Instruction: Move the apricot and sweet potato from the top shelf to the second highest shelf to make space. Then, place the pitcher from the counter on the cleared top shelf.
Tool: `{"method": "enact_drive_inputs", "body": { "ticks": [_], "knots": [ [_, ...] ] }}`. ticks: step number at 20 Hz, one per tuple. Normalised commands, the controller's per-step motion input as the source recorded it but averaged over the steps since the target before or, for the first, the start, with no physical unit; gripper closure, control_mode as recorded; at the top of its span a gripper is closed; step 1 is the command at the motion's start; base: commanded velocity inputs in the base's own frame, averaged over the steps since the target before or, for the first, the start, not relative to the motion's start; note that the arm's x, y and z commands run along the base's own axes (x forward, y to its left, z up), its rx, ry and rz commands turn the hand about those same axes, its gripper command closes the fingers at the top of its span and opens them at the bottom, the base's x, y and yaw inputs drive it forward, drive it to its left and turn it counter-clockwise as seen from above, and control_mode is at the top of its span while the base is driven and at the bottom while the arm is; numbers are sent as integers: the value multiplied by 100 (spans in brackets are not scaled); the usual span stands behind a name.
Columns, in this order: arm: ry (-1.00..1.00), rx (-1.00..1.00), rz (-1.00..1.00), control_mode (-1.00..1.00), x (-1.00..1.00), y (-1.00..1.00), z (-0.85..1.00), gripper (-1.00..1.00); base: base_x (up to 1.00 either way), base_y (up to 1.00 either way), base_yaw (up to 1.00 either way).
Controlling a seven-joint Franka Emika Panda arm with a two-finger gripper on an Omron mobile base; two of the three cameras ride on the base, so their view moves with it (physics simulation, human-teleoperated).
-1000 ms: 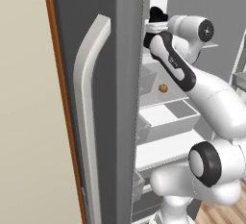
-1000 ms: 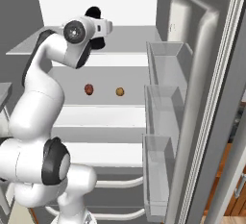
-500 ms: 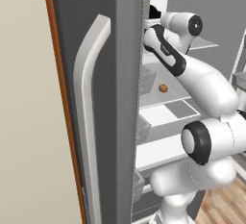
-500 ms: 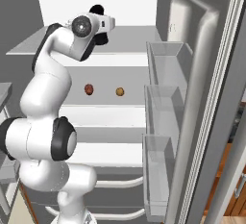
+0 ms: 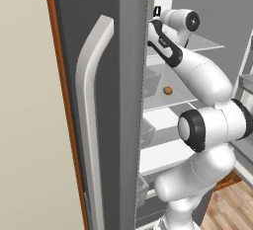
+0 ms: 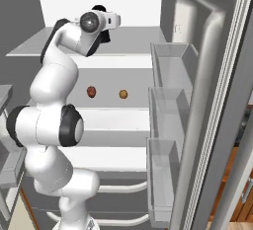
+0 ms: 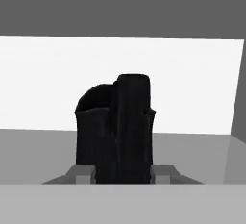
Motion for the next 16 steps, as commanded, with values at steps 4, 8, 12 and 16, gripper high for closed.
{"method": "enact_drive_inputs", "body": {
  "ticks": [4,8,12,16],
  "knots": [
    [0,-2,0,-100,9,0,-7,-100,0,0,0],
    [0,-2,0,-100,-3,0,0,-100,0,0,0],
    [0,-1,0,-100,-23,0,0,-100,0,0,0],
    [0,0,0,-100,-34,0,1,-100,0,0,0]
  ]
}}
